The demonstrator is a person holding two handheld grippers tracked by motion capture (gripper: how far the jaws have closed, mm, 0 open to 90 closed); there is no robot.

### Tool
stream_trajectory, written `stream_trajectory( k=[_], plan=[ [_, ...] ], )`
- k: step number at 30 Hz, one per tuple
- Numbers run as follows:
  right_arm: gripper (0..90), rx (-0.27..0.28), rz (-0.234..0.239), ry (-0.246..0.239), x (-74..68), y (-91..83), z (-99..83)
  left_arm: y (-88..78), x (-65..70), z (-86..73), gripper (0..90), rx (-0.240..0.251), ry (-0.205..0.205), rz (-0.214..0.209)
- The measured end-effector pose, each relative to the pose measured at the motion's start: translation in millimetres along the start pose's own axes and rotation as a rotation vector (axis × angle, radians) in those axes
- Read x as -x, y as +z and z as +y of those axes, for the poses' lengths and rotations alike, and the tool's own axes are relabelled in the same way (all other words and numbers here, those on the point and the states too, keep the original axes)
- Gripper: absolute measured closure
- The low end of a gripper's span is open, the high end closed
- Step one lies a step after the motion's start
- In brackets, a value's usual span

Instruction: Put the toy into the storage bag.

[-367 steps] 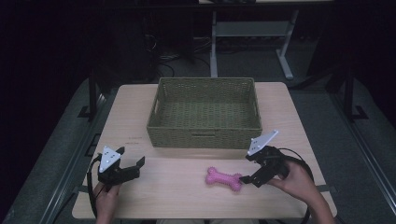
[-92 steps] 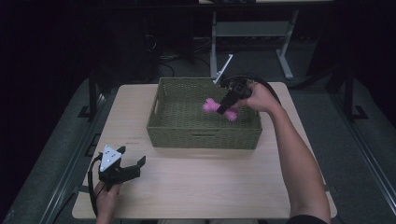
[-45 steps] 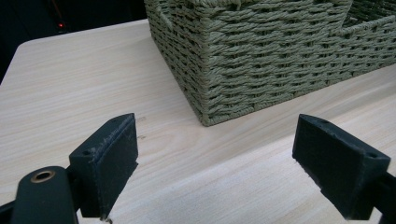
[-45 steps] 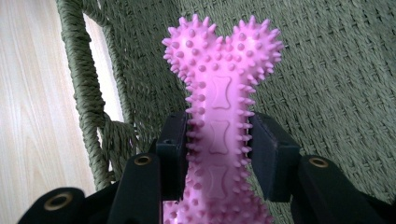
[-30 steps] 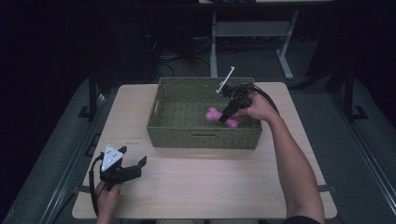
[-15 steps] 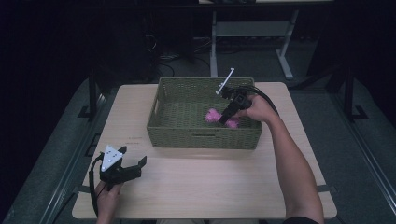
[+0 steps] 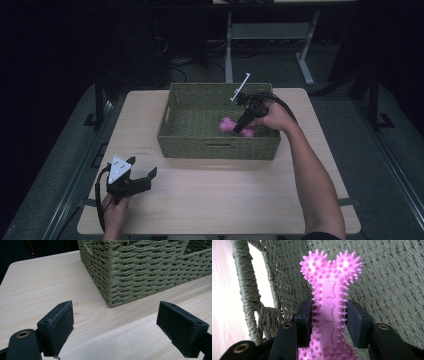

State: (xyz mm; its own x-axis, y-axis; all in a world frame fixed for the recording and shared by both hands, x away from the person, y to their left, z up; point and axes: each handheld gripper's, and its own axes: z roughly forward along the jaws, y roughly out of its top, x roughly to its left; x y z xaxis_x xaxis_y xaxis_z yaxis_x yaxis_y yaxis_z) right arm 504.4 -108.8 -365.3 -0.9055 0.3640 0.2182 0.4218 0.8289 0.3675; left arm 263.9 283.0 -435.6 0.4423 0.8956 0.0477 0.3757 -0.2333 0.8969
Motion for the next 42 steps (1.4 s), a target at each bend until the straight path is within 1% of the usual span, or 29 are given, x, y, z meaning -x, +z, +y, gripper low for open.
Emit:
stream_trajectory(
  k=[2, 3, 4, 7, 15, 20, 22, 29, 35, 42],
  plan=[
    [57.3, 0.000, 0.003, 0.000, 0.3, 0.5, -0.1, 0.0, 0.1, 0.0, 13.7, 0.000, 0.000, 0.000],
    [57.5, 0.035, 0.010, 0.004, 0.1, -3.2, 0.5, 0.0, -0.1, 0.0, 13.7, -0.001, 0.001, 0.001],
    [57.7, 0.052, 0.018, 0.009, -0.2, -4.8, 0.9, 0.1, -0.2, 0.0, 13.6, -0.001, 0.000, 0.001],
    [57.4, 0.068, 0.013, 0.005, -1.7, -9.5, 1.8, 0.1, -0.1, 0.0, 13.7, -0.001, 0.001, 0.000],
    [54.2, 0.047, -0.005, 0.007, -4.7, -12.7, -1.4, 0.2, 0.6, 0.1, 13.7, -0.003, 0.001, -0.001],
    [50.7, 0.057, -0.009, 0.002, -8.2, -17.3, -2.5, 0.1, 0.8, 0.3, 13.7, -0.001, 0.002, -0.001],
    [50.4, 0.061, -0.013, 0.000, -9.2, -19.9, -2.6, 0.5, 0.7, 0.0, 13.7, -0.006, 0.004, -0.001],
    [47.6, 0.080, -0.029, 0.002, -14.1, -30.3, -5.2, -0.7, 1.2, 0.2, 13.7, 0.000, 0.003, -0.002],
    [46.0, 0.096, -0.030, 0.000, -19.3, -38.3, -7.3, -0.6, 1.5, 0.3, 13.7, -0.001, 0.005, -0.002],
    [43.8, 0.111, -0.037, -0.015, -27.8, -47.7, -9.2, -0.7, 1.1, 0.1, 13.7, 0.000, 0.002, -0.002]
  ],
)
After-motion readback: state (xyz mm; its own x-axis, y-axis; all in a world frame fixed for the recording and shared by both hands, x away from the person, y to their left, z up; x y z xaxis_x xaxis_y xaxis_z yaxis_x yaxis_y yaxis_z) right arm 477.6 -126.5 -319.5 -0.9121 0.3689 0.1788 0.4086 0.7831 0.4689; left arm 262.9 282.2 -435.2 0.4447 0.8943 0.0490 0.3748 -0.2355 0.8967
